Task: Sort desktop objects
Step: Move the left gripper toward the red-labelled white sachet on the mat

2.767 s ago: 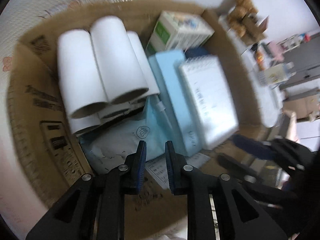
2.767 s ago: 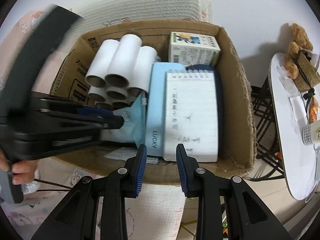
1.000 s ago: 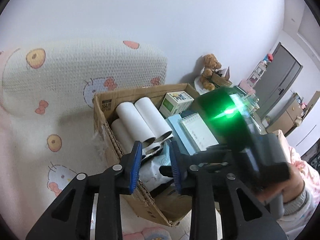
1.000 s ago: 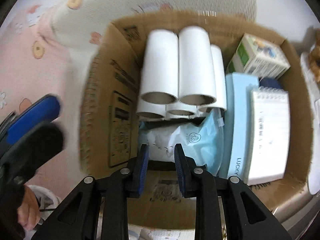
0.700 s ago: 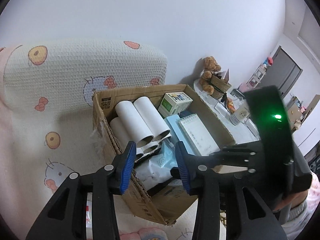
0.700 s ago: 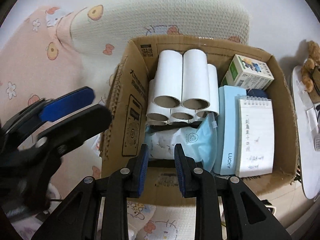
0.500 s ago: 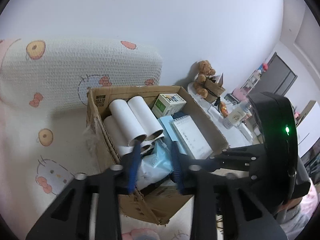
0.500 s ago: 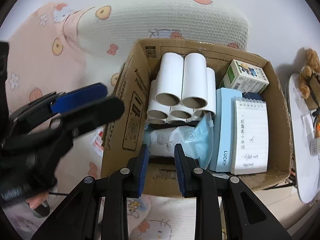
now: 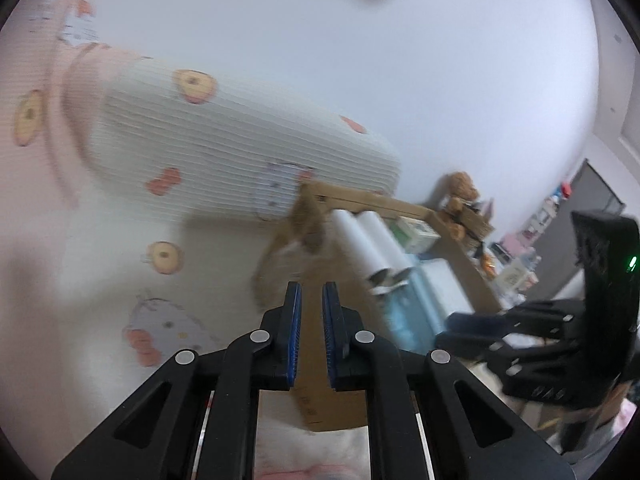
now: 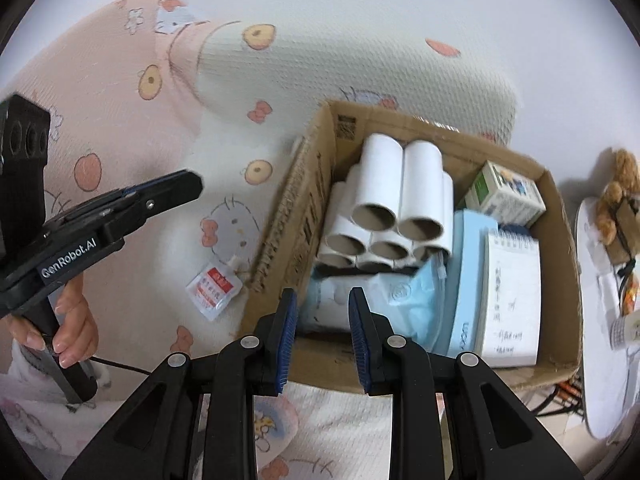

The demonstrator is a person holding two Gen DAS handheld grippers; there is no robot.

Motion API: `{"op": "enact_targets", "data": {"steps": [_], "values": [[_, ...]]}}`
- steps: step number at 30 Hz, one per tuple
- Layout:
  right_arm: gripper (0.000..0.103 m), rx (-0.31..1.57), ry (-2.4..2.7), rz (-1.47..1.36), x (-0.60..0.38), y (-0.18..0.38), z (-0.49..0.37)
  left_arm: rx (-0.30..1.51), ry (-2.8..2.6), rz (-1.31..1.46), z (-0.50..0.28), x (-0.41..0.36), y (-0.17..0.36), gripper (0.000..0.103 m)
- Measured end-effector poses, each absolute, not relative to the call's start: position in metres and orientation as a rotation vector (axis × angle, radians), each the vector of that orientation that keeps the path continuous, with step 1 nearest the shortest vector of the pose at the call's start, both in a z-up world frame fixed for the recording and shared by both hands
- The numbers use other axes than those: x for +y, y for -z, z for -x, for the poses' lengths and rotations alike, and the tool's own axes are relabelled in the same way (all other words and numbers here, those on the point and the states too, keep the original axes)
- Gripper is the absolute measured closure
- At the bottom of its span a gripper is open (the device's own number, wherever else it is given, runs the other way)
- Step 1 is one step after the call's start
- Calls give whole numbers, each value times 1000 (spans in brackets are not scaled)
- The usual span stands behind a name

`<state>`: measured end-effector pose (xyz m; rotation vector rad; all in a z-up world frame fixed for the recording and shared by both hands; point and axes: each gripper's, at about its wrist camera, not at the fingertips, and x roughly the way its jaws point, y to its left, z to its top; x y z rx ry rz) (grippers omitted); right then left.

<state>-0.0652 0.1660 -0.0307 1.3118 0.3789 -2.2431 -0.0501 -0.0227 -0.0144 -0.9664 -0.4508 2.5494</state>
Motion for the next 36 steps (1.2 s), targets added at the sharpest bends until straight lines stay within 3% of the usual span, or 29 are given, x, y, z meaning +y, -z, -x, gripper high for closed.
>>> {"op": "enact_targets", "data": {"steps": [7,16,23,31,36], "values": [[81,447,2182,-1279,130,37,60,-543,-2572,997,47,-55,36,91],[80,555,2203,-1156,84,37,44,-478,-2694,1022,33,-85,61,91],[80,657,2123,-1004,43,52,26,-597,-2673,1099,31,-112,88,91],[80,678,2012,-1014,20,114,16,-382,-2785,1120,11,-106,114,91],[80,605,2016,-1039,30,147,18,-357,-2743,1218,-1,-105,139,91]]}}
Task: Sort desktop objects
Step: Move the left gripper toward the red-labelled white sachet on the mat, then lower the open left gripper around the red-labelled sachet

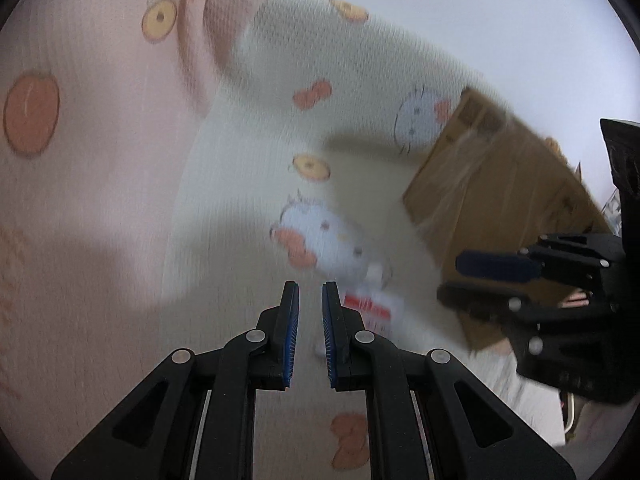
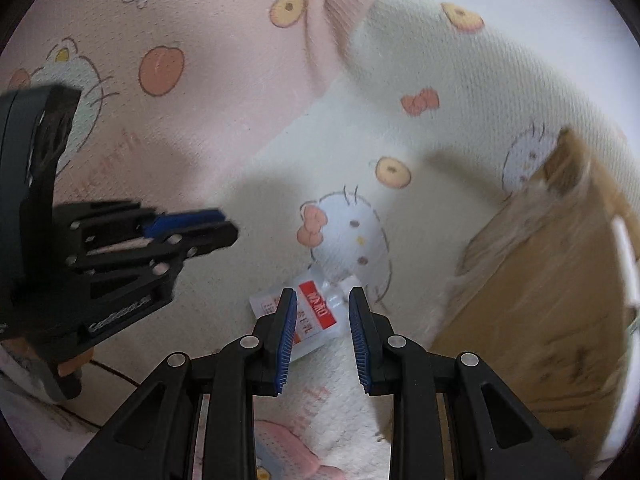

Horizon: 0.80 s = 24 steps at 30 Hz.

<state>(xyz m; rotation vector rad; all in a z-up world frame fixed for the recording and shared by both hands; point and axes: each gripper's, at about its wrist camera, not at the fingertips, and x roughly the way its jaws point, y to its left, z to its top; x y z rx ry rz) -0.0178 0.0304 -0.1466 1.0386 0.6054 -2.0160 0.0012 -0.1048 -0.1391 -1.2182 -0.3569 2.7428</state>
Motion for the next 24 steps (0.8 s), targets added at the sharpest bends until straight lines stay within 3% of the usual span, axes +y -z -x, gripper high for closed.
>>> {"op": "enact_targets", "data": {"steps": [10,24], "values": [[80,601,2081,-1016,48,203,7,-364,-2643,1330,-3,-101,175,91],[80,587,2015,-1053,40,234,11,-355,-2583,1381,-2,-95,198,91]]}}
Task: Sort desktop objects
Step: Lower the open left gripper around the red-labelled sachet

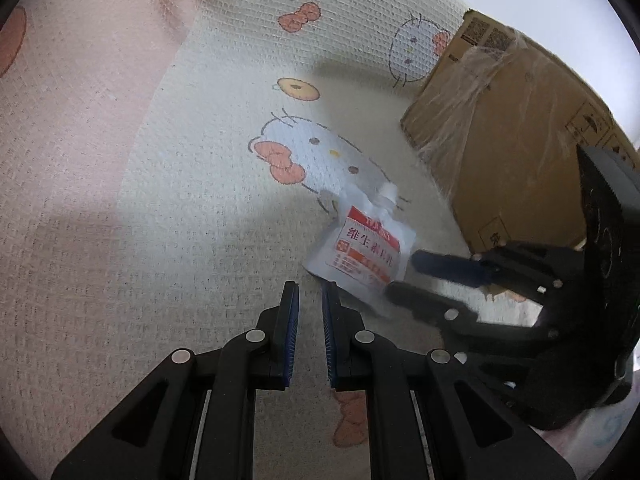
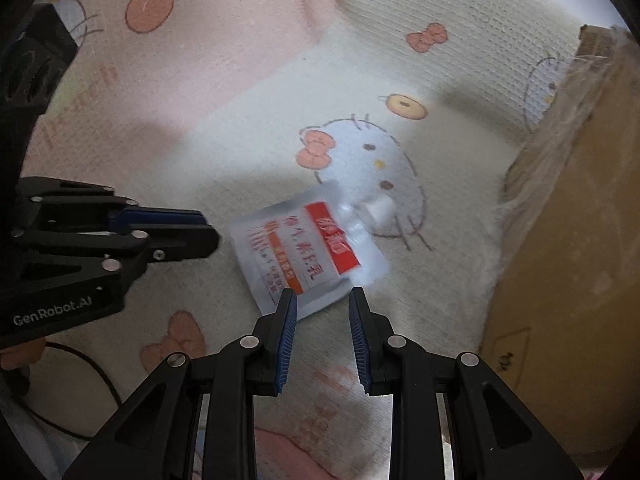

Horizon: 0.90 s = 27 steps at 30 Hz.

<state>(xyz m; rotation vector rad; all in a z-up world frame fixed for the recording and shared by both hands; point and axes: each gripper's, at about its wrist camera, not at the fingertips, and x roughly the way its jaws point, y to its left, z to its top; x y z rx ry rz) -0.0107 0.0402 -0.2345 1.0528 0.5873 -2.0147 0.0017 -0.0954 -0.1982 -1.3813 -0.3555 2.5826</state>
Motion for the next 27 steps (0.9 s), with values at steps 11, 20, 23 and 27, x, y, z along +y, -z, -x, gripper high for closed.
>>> {"op": "enact_targets", "data": {"steps": [11,20,23,27], "values": [[80,538,1963,-1031,10,239,19,-605,-2527,1389,23,-118,195,76],[80,433,1944,-1055,5,235,28,-637,-2486,1490,43,-123,205,70],[80,437,1960,-1060,9,231,30,-542,-2523,1501,45,-118,204,75],[80,435,1996,-1055,17,220,35,-479,-2540,1503,46,-114,202,76]]}}
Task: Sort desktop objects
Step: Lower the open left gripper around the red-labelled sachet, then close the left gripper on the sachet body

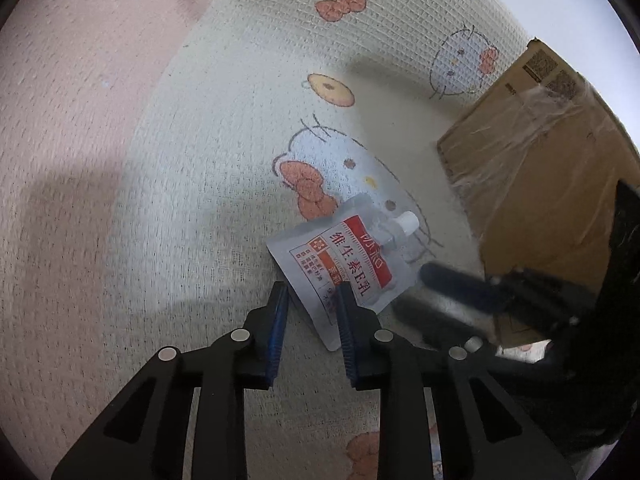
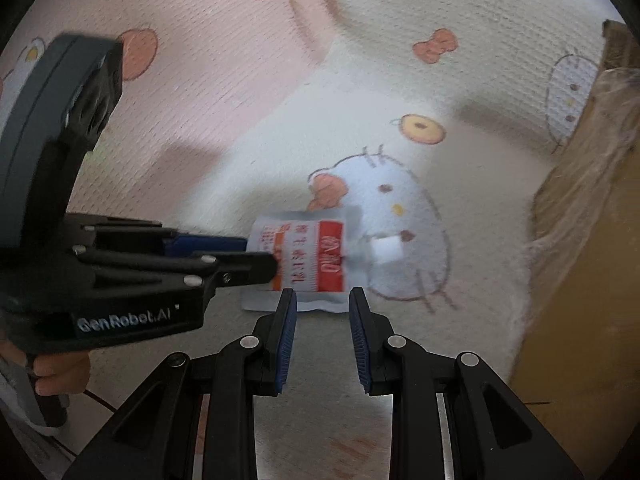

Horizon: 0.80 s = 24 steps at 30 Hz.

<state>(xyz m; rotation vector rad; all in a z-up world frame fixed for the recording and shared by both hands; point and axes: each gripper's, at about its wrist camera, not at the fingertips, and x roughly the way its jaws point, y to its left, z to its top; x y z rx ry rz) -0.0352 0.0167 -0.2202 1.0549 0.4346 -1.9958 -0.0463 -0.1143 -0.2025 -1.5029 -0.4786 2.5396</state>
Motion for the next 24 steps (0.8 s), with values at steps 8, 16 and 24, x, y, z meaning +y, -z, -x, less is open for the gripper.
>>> {"op": "enact_targets", "data": {"steps": [8,16,24], "values": [[80,298,2079,-1140,19,213,64,-502,-2530,1525,58,-121,204,76],[80,307,2159,-1204,19,217,77,-477,-2530,1537,59,-119,204,76],[80,269,2136,-1251,20,225,80,-472,-2520,1553,61,-118,203,76]]}}
